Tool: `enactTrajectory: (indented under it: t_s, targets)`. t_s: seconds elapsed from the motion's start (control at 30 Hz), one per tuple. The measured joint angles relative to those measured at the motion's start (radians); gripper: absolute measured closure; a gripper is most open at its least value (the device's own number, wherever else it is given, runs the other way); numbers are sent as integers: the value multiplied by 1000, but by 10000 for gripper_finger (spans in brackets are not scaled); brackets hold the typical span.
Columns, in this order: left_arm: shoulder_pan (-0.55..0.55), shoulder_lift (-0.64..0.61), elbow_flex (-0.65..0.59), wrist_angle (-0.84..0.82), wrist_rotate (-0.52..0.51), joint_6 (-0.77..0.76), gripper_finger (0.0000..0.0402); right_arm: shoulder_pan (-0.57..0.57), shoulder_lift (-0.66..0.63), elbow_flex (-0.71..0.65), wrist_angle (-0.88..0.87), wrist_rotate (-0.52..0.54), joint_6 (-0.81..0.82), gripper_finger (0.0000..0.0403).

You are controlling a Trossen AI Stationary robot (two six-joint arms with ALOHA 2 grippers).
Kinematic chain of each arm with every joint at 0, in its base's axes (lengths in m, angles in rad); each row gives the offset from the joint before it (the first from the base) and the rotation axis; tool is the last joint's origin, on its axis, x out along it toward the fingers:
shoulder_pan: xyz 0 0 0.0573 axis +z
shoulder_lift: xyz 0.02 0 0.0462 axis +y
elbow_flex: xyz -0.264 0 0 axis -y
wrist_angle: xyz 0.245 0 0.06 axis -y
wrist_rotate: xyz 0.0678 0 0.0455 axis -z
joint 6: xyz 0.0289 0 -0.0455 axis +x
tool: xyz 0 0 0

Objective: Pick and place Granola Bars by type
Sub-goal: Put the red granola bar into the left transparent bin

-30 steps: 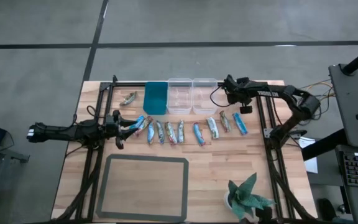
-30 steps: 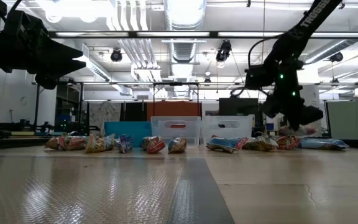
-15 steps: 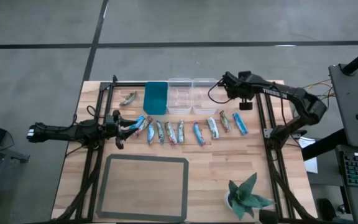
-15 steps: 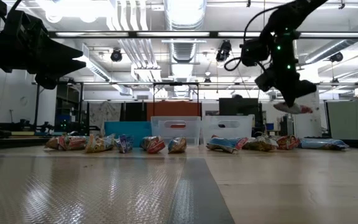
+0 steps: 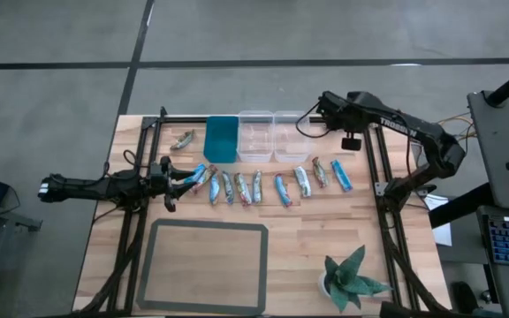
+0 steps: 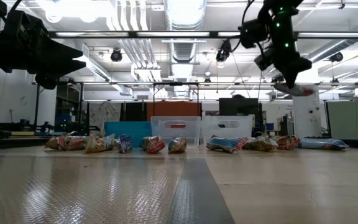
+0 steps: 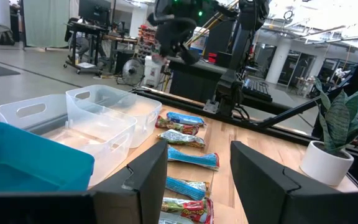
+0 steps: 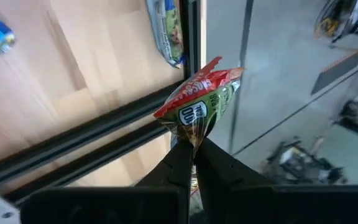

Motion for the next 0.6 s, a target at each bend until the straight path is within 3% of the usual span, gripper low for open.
enactTrajectory:
  t_s: [0.6]
  targets:
    - [0,0,0,0,0,0,243,113,-13,232,-107,-192,371,395]
